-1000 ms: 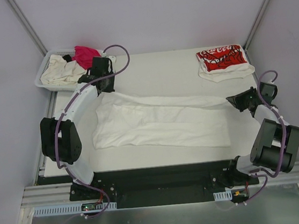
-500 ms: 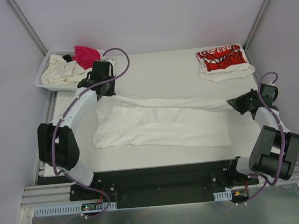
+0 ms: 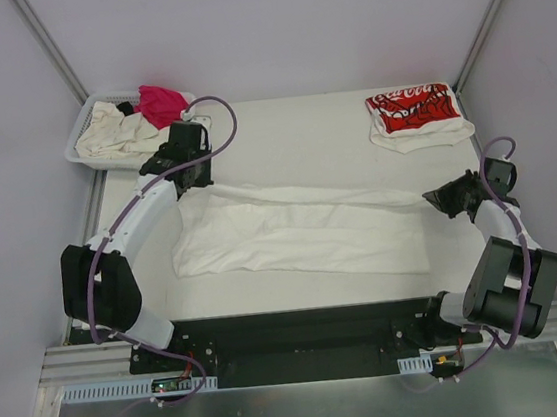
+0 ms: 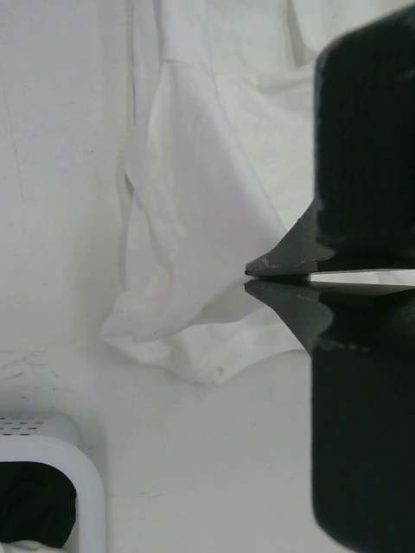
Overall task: Fold and stack the t-shirts
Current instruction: Fold the other side of the tshirt into a rectangle
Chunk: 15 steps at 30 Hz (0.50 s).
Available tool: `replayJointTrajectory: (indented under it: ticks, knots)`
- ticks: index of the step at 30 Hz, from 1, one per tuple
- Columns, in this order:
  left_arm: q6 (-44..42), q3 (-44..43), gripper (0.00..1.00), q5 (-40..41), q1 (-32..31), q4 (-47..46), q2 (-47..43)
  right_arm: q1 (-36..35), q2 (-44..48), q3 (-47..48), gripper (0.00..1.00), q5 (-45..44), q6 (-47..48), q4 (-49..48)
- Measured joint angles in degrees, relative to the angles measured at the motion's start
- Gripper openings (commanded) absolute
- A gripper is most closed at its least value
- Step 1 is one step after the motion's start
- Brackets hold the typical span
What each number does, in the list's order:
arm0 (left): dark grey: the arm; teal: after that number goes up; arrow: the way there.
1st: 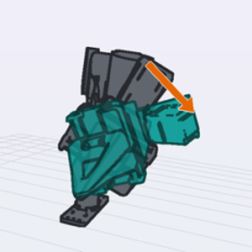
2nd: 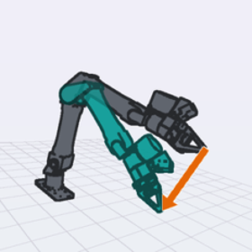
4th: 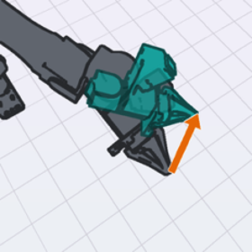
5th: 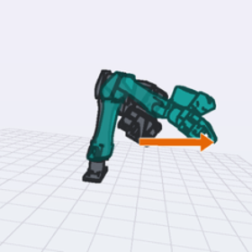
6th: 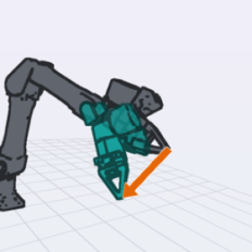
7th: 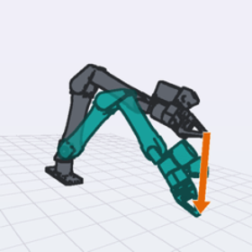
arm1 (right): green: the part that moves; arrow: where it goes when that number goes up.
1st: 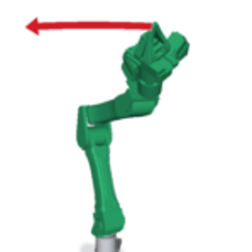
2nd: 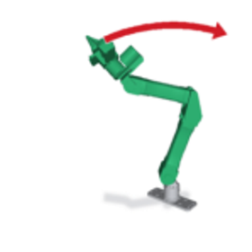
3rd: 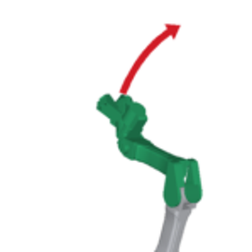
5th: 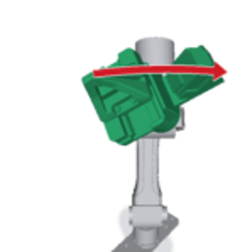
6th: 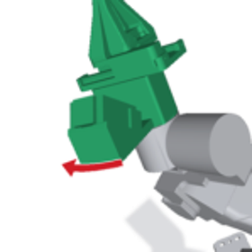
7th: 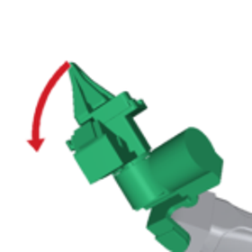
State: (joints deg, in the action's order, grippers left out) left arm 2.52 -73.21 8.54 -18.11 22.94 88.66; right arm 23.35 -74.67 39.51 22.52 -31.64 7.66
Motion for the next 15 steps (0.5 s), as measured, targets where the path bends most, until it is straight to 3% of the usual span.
replayJointTrajectory:
  ticks: [15]
  knots:
    - [3.13, 6.71, 0.0, 1.31, -1.42, -0.44, -5.22, -1.62, 2.1, -0.57, 0.01, -1.03, 2.43, 3.37]
